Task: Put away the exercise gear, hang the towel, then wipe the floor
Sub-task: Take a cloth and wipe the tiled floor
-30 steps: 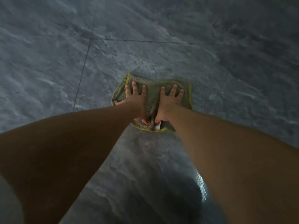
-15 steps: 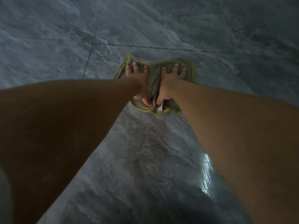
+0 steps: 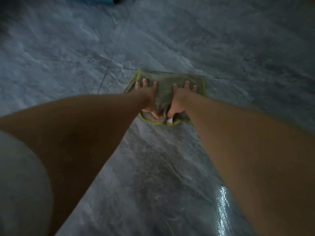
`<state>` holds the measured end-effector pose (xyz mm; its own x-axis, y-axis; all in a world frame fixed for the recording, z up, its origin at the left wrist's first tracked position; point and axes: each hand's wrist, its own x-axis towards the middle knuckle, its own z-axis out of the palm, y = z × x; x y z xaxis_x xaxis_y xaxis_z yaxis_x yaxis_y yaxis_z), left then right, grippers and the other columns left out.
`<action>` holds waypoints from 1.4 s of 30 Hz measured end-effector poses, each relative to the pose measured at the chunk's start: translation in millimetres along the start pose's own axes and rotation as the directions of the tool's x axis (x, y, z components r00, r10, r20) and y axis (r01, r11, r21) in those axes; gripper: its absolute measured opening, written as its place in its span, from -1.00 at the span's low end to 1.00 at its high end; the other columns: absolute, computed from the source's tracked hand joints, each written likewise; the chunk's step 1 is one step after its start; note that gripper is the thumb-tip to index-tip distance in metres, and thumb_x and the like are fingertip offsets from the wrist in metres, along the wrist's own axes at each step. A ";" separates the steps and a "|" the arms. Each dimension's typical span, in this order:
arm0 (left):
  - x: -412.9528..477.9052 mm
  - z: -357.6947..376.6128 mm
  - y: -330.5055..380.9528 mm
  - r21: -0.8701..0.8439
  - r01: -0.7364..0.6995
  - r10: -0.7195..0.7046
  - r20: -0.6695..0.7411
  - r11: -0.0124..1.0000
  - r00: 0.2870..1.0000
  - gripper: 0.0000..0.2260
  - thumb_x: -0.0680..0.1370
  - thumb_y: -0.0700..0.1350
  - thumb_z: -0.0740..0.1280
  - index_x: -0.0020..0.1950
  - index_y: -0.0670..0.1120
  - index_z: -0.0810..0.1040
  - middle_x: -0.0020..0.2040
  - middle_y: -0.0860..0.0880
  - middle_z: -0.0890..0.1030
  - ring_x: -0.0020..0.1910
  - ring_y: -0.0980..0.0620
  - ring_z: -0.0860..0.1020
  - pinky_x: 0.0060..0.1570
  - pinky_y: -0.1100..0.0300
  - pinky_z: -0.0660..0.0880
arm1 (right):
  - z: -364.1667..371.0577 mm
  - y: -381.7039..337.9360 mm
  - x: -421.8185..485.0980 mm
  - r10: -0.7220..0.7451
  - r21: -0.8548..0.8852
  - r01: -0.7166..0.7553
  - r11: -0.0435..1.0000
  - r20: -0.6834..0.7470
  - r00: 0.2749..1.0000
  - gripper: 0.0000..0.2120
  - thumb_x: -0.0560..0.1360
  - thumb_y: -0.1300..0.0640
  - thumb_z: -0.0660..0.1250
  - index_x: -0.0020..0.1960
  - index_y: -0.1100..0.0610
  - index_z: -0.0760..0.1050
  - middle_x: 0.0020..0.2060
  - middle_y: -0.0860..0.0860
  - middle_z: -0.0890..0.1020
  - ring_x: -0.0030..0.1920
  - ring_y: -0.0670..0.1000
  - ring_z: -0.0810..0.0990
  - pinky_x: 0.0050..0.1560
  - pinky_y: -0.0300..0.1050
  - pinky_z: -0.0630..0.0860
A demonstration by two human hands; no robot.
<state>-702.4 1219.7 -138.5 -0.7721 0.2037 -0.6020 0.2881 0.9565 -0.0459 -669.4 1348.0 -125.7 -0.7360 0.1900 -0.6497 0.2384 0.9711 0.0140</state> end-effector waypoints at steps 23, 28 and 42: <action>-160.0 132.3 -40.9 -0.016 -0.068 0.069 0.113 0.998 0.991 0.37 0.19 0.37 0.56 0.53 0.12 -0.47 0.53 -0.08 -0.51 0.53 -0.24 -0.40 0.31 -0.59 0.03 | 142.4 -43.4 -164.8 0.048 0.201 -0.080 0.976 0.158 0.986 0.38 0.24 -0.12 0.64 0.54 -0.09 -0.45 0.48 0.08 -0.51 0.49 0.30 -0.45 0.23 0.67 0.14; -202.7 158.5 -61.7 0.014 -0.083 0.080 0.132 0.996 0.988 0.36 0.20 0.39 0.55 0.52 0.12 -0.49 0.52 -0.07 -0.53 0.53 -0.22 -0.42 0.30 -0.60 0.03 | 171.3 -70.1 -202.9 0.069 0.218 -0.115 0.969 0.206 0.976 0.37 0.26 -0.11 0.63 0.53 -0.11 -0.47 0.46 0.07 -0.55 0.48 0.29 -0.48 0.22 0.68 0.14; -314.6 237.8 -106.4 -0.033 -0.027 0.032 0.178 0.999 0.984 0.31 0.28 0.31 0.55 0.54 0.08 -0.47 0.54 -0.10 -0.49 0.54 -0.21 -0.40 0.32 -0.57 0.06 | 244.9 -121.9 -309.9 0.054 0.175 -0.101 0.979 0.256 0.965 0.34 0.28 -0.15 0.60 0.53 -0.11 -0.48 0.45 0.06 -0.57 0.47 0.26 -0.51 0.29 0.63 0.11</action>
<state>-355.4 1004.1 -133.8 -0.6492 0.1942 -0.7354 0.2901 0.9570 -0.0033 -315.2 1135.3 -112.3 -0.5350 0.1985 -0.8212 0.4186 0.9066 -0.0535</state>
